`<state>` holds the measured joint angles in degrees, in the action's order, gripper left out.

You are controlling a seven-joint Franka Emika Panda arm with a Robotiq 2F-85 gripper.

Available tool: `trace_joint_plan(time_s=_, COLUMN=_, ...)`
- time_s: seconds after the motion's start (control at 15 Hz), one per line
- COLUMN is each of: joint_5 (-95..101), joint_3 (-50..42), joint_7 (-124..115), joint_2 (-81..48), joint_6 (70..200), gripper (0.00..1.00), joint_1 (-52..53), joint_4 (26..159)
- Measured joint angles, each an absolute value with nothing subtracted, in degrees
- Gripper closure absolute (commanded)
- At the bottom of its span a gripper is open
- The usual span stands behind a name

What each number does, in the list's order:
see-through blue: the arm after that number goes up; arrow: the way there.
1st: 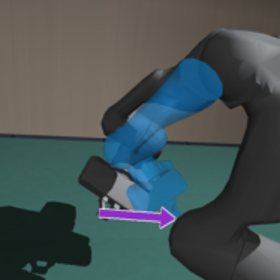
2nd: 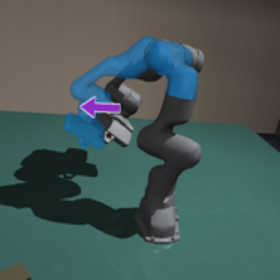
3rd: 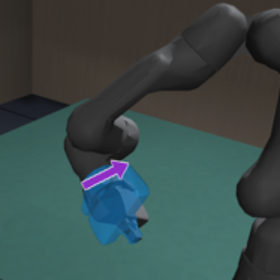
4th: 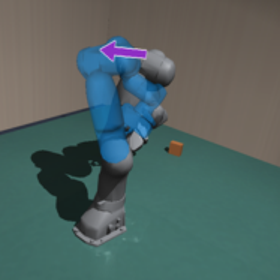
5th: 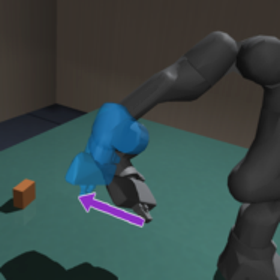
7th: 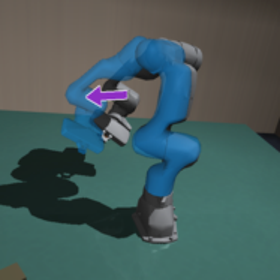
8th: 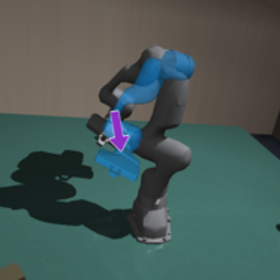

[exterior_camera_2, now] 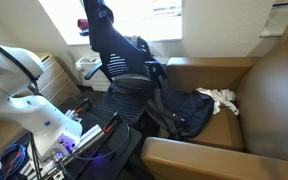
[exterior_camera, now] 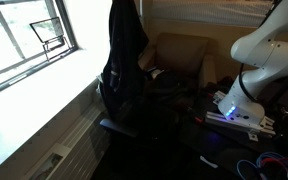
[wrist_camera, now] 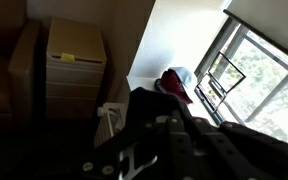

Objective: Take the black sweater on the sofa and place it on the black chair

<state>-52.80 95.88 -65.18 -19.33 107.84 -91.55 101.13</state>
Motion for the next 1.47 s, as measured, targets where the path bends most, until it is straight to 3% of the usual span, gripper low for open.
trace_joint_plan(time_s=0.33, joint_5=-52.21, joint_3=90.15, joint_7=-47.12, joint_2=-18.1, joint_6=111.53, gripper=0.96, joint_1=-90.11, joint_4=102.52)
trace_joint_plan(time_s=0.67, joint_5=-52.21, joint_3=89.65, joint_7=-45.02, joint_2=-18.5, joint_6=112.5, gripper=0.96, joint_1=-89.84, joint_4=103.03)
trace_joint_plan(time_s=0.73, joint_5=-52.21, joint_3=89.65, joint_7=-45.02, joint_2=-18.5, joint_6=112.54, gripper=0.71, joint_1=-89.78, joint_4=103.03)
trace_joint_plan(time_s=0.87, joint_5=-53.5, joint_3=88.99, joint_7=-44.73, joint_2=-17.88, joint_6=111.77, gripper=0.64, joint_1=-89.61, joint_4=103.01)
trace_joint_plan(time_s=1.07, joint_5=-55.05, joint_3=83.47, joint_7=-41.27, joint_2=-13.21, joint_6=106.16, gripper=0.42, joint_1=-87.84, joint_4=102.16)
trace_joint_plan(time_s=1.27, joint_5=-53.95, joint_3=72.36, joint_7=-39.01, joint_2=-6.53, joint_6=98.47, gripper=0.2, joint_1=-81.1, joint_4=100.32)
trace_joint_plan(time_s=1.33, joint_5=-52.49, joint_3=67.95, joint_7=-38.85, joint_2=-4.82, joint_6=96.98, gripper=0.37, joint_1=-77.5, joint_4=99.59)
trace_joint_plan(time_s=1.47, joint_5=-48.92, joint_3=60.28, joint_7=-38.66, joint_2=-2.87, joint_6=96.47, gripper=0.23, joint_1=-70.12, joint_4=98.41)
